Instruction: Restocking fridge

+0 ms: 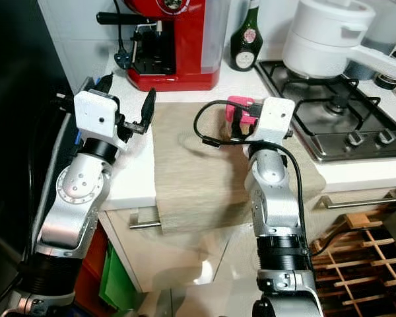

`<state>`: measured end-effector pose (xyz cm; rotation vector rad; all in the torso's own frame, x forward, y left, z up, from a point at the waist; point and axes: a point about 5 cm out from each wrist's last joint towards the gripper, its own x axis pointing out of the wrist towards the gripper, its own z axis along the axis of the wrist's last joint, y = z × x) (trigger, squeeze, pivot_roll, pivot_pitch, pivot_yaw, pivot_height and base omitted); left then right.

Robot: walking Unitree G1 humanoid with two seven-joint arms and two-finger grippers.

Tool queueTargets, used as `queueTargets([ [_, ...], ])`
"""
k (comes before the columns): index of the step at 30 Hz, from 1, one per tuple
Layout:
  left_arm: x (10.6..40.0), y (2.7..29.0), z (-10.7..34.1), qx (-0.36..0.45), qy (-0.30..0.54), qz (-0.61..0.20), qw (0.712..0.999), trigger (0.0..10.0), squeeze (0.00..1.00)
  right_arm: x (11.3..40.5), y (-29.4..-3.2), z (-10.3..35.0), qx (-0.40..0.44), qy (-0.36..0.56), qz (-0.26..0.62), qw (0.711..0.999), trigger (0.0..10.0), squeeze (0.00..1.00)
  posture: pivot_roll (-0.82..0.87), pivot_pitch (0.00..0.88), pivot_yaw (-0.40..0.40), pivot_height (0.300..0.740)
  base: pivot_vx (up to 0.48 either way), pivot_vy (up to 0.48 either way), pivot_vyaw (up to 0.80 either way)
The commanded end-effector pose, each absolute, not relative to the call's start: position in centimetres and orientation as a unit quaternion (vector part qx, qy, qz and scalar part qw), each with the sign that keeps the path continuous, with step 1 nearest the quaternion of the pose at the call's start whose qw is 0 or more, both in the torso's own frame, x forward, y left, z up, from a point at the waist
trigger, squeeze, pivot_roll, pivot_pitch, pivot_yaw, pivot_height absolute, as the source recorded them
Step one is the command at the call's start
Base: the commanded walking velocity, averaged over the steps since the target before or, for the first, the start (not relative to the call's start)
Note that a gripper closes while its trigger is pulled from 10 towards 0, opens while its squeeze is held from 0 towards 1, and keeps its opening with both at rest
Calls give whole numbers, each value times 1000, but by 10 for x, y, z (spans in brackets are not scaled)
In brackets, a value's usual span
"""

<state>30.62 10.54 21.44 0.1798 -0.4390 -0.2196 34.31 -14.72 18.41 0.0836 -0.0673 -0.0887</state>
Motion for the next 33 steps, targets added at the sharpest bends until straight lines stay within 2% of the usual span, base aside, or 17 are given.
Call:
queueTargets([
  [1, 305, 105, 216, 91, -218, -110, 965, 10000, 0, 345, -143, 188, 49, -30, -36, 998, 10000, 0, 31, 0, 5, 740, 0, 0, 0],
  [8, 304, 106, 216, 91, -218, -107, 966, 10000, 0, 342, -137, 190, 47, -28, -26, 998, 10000, 0, 31, 0, 1, 740, 0, 0, 0],
  [33, 305, 106, 213, 86, -205, -102, 970, 10000, 0, 344, -133, 165, 20, 76, -24, 997, 10000, 0, 29, 0, -2, 740, 0, 0, 0],
])
